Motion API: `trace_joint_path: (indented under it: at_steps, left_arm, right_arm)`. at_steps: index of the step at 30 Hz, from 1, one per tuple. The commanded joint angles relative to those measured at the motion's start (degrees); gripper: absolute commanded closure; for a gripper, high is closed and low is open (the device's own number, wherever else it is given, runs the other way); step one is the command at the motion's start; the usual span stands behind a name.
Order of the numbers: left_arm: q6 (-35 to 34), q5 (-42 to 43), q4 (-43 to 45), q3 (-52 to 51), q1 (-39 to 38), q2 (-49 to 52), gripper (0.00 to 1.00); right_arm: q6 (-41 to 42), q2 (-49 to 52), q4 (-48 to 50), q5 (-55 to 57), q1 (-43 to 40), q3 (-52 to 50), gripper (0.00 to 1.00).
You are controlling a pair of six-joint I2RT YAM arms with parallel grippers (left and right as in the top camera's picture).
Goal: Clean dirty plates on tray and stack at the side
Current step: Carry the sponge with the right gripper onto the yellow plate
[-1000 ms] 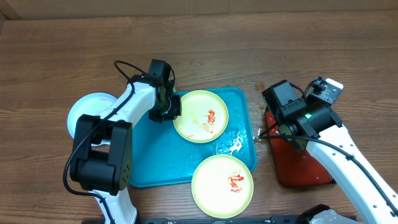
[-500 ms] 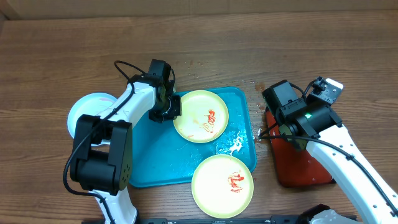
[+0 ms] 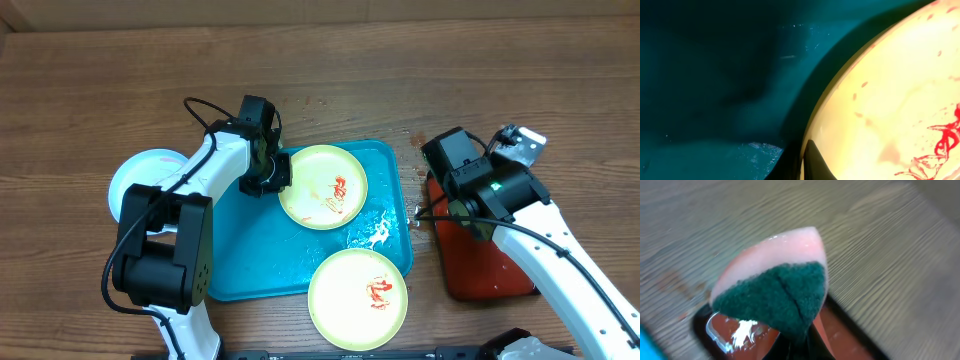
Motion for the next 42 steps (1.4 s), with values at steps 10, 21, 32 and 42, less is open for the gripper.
trace_joint_path:
  at_steps: [10,21,32,42]
  left_arm:
    - [0.09,-0.79,-0.22,-2.08,-0.44,2.03,0.96]
    - [0.33,2.99,0.87,-2.08,-0.46,2.03,0.96]
    - [2.82,8.22,1.33,-2.08,-0.44,2.03,0.96]
    - [2.82,9.22,0.83,-2.08,-0.44,2.03,0.96]
  right_arm:
    - [-26.58,-1.01,24.37,-56.48,-0.33,-4.52,0.96]
    - [-23.3,17.33,45.51,-83.41,-0.15,-4.44,0.96]
    - [-19.08,30.56,56.92,-89.05,1.31,-3.23,0.96]
    - [-17.62,33.33,50.07,-83.93,3.89,-3.26,0.96]
